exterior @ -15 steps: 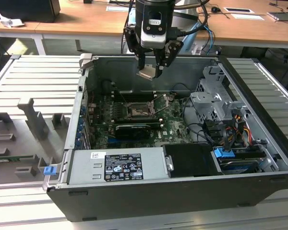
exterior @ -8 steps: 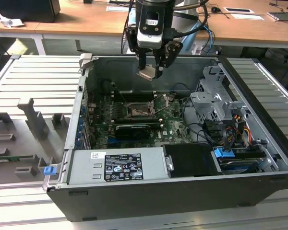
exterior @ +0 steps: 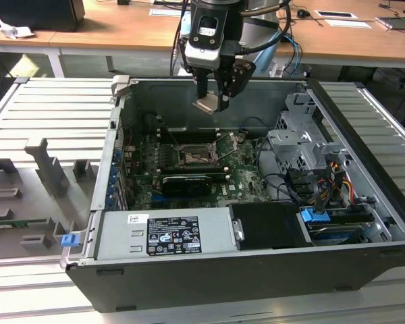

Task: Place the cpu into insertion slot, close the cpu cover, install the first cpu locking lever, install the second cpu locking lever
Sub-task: 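Place the cpu into insertion slot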

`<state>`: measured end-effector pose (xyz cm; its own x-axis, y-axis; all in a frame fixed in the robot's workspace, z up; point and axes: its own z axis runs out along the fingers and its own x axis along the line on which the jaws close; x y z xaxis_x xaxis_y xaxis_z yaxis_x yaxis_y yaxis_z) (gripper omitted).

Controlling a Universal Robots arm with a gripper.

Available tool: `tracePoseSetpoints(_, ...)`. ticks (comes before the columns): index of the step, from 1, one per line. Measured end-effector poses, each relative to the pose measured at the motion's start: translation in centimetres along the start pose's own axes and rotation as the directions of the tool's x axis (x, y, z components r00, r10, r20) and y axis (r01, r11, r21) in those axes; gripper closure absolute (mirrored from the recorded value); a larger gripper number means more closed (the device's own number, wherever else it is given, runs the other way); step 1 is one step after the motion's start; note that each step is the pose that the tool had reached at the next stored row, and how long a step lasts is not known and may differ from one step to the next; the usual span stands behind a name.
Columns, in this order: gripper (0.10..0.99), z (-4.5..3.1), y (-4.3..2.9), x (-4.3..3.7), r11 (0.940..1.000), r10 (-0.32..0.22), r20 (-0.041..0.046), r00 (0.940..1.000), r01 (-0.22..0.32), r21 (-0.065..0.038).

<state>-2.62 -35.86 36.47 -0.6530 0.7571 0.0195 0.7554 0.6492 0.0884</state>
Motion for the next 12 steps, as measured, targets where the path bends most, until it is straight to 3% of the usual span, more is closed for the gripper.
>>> tracePoseSetpoints(7, 0.561, 0.1, -0.01, 0.0, 0.9962, 0.087, 0.0077, 0.9962, -0.087, -0.002)
tracePoseSetpoints(12, 0.561, 0.19, -0.02, 0.0, 0.9863, 0.165, 0.0143, 0.9862, -0.165, -0.004)
